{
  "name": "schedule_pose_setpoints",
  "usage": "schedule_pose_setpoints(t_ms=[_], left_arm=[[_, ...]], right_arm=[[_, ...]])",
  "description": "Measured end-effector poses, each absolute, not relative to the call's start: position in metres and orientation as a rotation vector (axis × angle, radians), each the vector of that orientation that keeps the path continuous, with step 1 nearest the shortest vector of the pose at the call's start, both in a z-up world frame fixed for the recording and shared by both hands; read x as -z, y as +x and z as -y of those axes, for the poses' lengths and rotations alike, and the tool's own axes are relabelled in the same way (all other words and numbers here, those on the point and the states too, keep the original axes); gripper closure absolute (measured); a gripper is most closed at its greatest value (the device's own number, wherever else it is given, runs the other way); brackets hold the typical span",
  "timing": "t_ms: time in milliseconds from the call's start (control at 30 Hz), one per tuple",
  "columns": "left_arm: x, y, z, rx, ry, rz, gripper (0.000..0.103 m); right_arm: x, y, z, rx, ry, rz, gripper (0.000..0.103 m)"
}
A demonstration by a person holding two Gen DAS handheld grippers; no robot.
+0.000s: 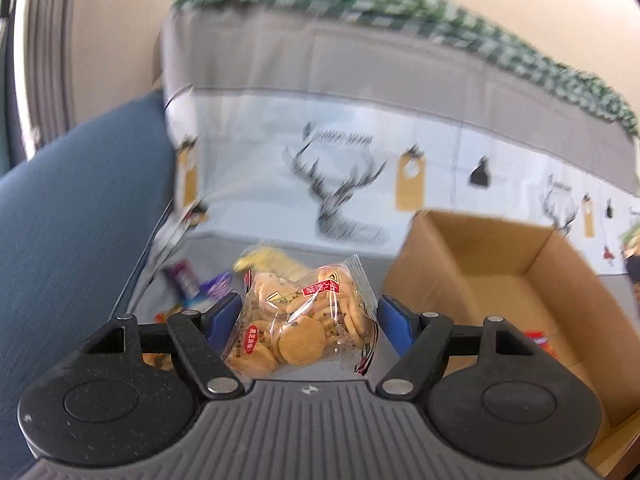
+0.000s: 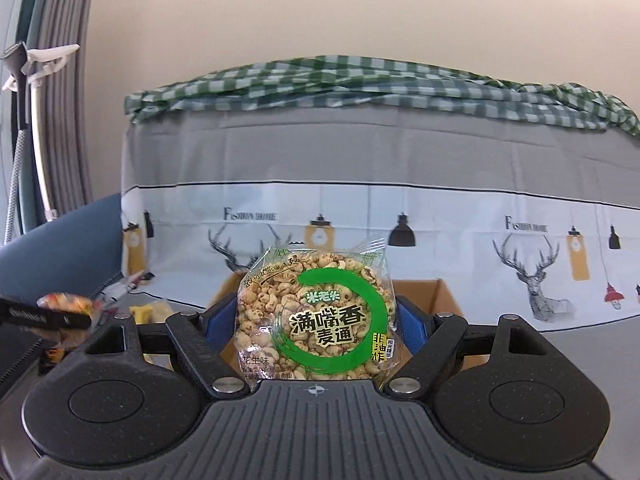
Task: Organize snacks
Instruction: 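Carry both held bags up over the cardboard box, then open both tools to drop the bags into the box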
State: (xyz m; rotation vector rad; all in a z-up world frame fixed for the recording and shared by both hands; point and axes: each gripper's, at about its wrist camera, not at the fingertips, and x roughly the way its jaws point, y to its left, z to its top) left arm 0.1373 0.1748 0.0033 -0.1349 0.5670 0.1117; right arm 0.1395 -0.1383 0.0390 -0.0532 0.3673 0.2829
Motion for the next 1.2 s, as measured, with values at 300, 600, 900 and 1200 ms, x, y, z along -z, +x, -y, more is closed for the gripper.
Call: schedule_pose_setpoints(t_ms=[300, 600, 900, 1200], left_arm=[[-0.025, 0.137, -0.083, 0.083, -0.093, -0.37, 0.024], [-0.016, 0.15, -0.023, 0.227, -0.04, -0.37, 0.024], [-0.011, 0.153, -0.015, 0.272, -0.039, -0.376, 0.024], [-0.011, 0.155, -0.019, 0.265, -0.051, -0.383, 0.024]], right_arm=[[-0.037, 0.141, 0.166, -0.23, -0.068, -0.35, 0.021], [-0.033, 0.142, 0.186, -0.156, -0.068, -0.341, 0.021], [-0.031, 0.142, 0.194, -0.142, -0.053, -0.34, 0.021], [-0.033, 0.139, 0.194, -0.157, -0.047, -0.328, 0.021]])
